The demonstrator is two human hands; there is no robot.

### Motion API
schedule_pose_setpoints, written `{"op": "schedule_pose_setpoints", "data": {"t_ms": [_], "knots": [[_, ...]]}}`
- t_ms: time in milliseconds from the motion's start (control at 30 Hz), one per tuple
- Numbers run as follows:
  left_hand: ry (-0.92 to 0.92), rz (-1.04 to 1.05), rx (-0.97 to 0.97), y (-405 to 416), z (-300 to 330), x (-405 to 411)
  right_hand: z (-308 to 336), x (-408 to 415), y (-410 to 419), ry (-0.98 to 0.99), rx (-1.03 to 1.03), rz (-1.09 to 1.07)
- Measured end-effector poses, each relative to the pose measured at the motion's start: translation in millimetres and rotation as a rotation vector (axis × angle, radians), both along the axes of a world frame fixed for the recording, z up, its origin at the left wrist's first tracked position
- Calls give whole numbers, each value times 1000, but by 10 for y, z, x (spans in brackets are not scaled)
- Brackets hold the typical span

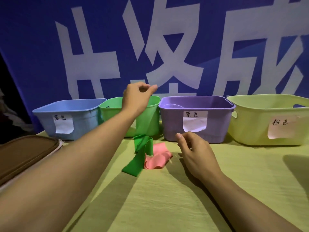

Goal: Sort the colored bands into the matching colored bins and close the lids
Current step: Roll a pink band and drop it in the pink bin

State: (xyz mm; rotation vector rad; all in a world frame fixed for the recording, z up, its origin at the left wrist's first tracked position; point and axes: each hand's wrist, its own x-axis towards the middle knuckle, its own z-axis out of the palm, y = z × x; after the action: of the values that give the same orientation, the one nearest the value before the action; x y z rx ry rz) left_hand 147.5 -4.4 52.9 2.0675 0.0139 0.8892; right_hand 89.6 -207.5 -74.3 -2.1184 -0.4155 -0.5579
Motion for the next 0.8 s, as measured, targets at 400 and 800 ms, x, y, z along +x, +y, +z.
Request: {"op": "schedule_pose_setpoints", "data": {"t_ms": [400, 800], "knots": [[128, -233, -272, -412, -1019, -544, -50, -12, 124, 113, -300, 305], [204, -304, -121, -417, -1073, -525, 36, -16, -51, 63, -230, 62]]}}
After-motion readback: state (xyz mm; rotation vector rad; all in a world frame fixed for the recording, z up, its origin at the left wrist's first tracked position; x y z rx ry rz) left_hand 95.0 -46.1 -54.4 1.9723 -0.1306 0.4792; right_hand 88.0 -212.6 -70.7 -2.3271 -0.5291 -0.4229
